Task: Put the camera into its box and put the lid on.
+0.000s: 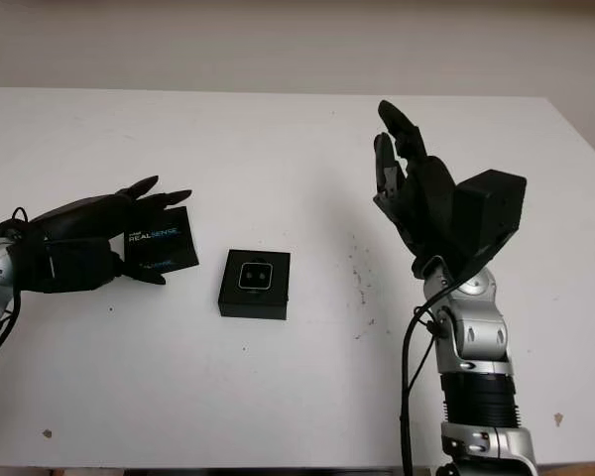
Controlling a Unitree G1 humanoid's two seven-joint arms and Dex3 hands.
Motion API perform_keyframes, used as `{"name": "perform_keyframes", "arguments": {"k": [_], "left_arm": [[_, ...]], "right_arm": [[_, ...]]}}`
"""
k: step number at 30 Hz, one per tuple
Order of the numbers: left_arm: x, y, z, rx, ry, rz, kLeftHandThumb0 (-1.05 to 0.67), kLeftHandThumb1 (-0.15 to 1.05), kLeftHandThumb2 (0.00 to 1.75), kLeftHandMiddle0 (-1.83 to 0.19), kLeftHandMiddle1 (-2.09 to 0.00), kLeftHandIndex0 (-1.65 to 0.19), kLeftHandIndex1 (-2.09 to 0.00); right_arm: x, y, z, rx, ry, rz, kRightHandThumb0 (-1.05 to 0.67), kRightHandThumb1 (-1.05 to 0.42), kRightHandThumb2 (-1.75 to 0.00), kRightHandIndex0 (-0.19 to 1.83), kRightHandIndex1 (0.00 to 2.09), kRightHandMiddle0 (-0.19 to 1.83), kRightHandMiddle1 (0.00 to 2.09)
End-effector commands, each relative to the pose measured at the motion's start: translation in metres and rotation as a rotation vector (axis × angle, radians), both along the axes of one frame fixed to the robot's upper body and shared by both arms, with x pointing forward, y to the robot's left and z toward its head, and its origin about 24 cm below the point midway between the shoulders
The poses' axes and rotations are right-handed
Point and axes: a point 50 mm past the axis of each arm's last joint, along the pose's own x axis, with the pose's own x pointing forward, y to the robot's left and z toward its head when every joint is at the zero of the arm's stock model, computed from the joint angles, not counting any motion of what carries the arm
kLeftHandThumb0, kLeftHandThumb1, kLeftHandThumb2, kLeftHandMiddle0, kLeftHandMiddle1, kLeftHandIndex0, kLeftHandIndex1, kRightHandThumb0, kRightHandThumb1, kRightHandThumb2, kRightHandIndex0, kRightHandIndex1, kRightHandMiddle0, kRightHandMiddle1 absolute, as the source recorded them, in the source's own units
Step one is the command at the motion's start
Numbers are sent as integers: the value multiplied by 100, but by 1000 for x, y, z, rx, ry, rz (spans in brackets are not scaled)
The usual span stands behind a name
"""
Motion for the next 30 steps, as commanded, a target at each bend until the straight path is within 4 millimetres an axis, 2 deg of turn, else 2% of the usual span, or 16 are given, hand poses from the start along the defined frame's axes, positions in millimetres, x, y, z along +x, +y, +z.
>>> {"name": "perform_keyframes", "arguments": {"k": [1,6,11,25,26,27,28,30], "left_arm": [[4,-2,8,-3,-51,-20,-31,94,7,-21,-11,-16,-12],[6,0,6,-43,-57,-34,-24,99,7,-31,-14,-26,-16],[7,2,3,-70,-18,-24,-21,99,6,-36,-14,-29,-17],[10,3,-1,-119,83,11,-22,100,6,-45,-24,-35,-21],[10,3,-1,-124,95,15,-22,100,6,-45,-29,-35,-22],[10,3,-1,-120,108,19,-22,100,5,-41,-42,-35,-26],[11,3,-1,-117,118,21,-23,101,5,-35,-64,-35,-34],[11,2,0,-120,134,21,-24,100,5,-32,-87,-32,-56]], "right_arm": [[0,-1,0,1,-13,-10,-63,-105,-70,0,8,-19,53],[-1,-3,1,-1,-14,-7,-62,-105,-70,-1,7,-19,52],[-1,-4,1,-10,-5,-11,-63,-105,-69,-1,7,-19,49],[-2,-6,-1,4,-3,-22,-59,-105,-69,0,7,-19,52],[-2,-6,-1,2,-1,-23,-59,-105,-69,0,7,-19,52],[-2,-6,-1,1,0,-23,-59,-105,-70,0,7,-19,52],[-2,-6,-1,-3,3,-25,-58,-105,-70,0,7,-19,52],[-2,-5,-1,-2,8,-31,-58,-105,-71,1,7,-19,52]]}}
